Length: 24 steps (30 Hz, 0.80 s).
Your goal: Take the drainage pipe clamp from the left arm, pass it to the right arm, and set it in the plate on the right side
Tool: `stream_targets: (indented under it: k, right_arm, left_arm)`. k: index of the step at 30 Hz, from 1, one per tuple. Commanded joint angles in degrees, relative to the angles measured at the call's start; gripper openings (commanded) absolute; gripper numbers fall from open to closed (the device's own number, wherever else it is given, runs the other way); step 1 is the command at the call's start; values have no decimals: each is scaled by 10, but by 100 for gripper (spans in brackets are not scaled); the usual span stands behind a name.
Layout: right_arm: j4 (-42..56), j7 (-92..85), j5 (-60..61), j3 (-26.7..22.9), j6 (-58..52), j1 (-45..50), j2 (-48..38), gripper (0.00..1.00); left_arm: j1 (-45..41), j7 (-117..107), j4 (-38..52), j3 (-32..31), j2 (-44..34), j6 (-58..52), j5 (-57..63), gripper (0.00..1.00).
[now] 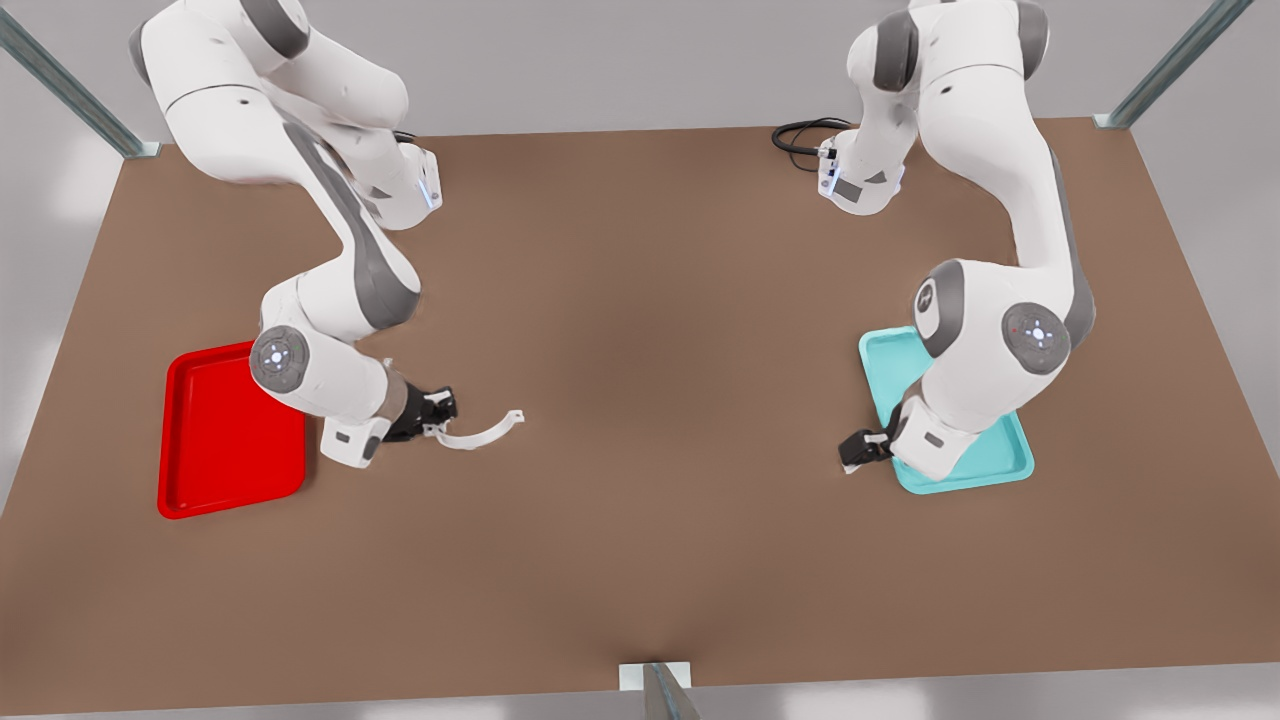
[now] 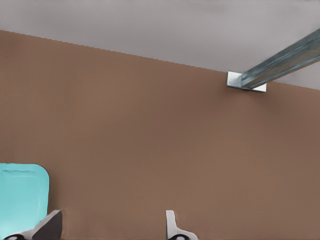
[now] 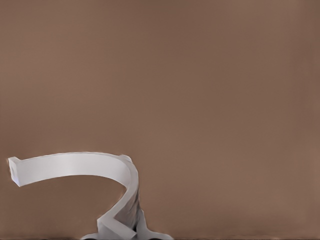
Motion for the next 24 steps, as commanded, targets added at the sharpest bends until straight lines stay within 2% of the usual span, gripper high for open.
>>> stream_targets:
  k: [1, 5, 6, 7, 8, 9, 13, 17, 20, 21, 24]
  right_arm:
    - [-25, -6, -3, 26, -2, -63, -14, 21]
    - [-63, -162, -2, 35, -8, -207, -39, 21]
    - [-65, -184, -2, 34, -15, -227, -39, 21]
    - [-66, -220, -3, 34, -16, -255, -39, 21]
    - [-69, -257, -3, 34, -23, -287, -39, 21]
    - [-80, -288, -13, 34, -24, -317, -39, 21]
    - [-131, -359, -34, 34, 4, -405, -30, 21]
    - [-115, -362, -120, 26, 46, -452, 73, 21]
    - [-96, -363, -155, -14, 73, -455, 113, 21]
    - [-93, -363, -185, -14, 73, -454, 117, 100]
    - [-87, -323, -187, 2, 63, -447, 114, 100]
  left_arm:
    - [-1, 168, 0, 33, -19, -89, 23, 100]
    - [1, 203, -6, 53, -65, -142, 30, 100]
    - [20, 204, -10, 23, -75, -143, 64, 100]
    - [130, 199, -11, -120, -94, -141, 120, 100]
    - [219, 199, -14, -222, -106, -141, 151, 100]
    - [246, 199, -24, -251, -112, -136, 158, 100]
    - [255, 203, -48, -255, -128, -129, 159, 100]
    - [253, 198, -60, -254, -118, -110, 159, 100]
    - [247, 195, -58, -254, -98, -105, 189, 100]
    - [248, 167, -57, -254, -102, -119, 194, 100]
    - [242, 158, -56, -255, -117, -138, 195, 100]
